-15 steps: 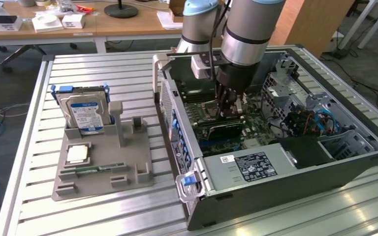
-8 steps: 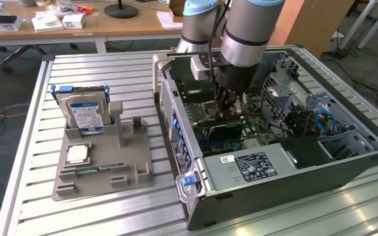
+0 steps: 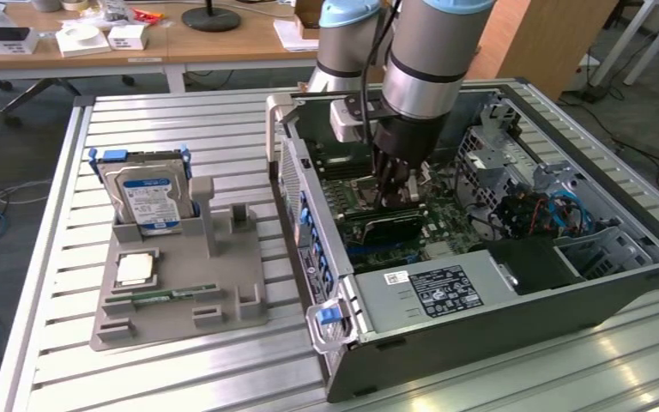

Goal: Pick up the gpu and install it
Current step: 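Press down on the gpu until it lock into place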

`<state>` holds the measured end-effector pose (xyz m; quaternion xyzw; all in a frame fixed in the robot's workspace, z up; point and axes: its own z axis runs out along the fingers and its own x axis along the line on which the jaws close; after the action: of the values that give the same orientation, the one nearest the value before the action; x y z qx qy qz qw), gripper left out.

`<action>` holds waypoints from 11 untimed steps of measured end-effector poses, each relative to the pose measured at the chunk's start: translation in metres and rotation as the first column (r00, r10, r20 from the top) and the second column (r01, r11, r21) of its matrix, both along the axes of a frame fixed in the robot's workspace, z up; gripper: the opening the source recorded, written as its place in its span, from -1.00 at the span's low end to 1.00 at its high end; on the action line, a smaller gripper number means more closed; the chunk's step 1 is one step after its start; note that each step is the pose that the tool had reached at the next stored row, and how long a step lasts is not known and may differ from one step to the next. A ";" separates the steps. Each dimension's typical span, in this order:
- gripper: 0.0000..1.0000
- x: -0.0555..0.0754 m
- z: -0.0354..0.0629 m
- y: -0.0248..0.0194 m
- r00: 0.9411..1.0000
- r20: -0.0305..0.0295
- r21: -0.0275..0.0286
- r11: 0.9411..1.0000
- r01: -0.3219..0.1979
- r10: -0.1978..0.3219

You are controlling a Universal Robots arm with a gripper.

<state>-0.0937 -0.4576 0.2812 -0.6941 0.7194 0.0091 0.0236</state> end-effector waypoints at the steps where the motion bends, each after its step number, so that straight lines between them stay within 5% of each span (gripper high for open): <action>1: -0.80 0.000 0.0000 0.0000 1.000 0.000 0.000 1.000 0.000 0.000; 11: -0.80 0.000 -0.0034 0.0000 1.000 0.000 0.000 1.000 0.000 0.000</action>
<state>-0.0938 -0.4576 0.2778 -0.6941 0.7194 0.0091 0.0236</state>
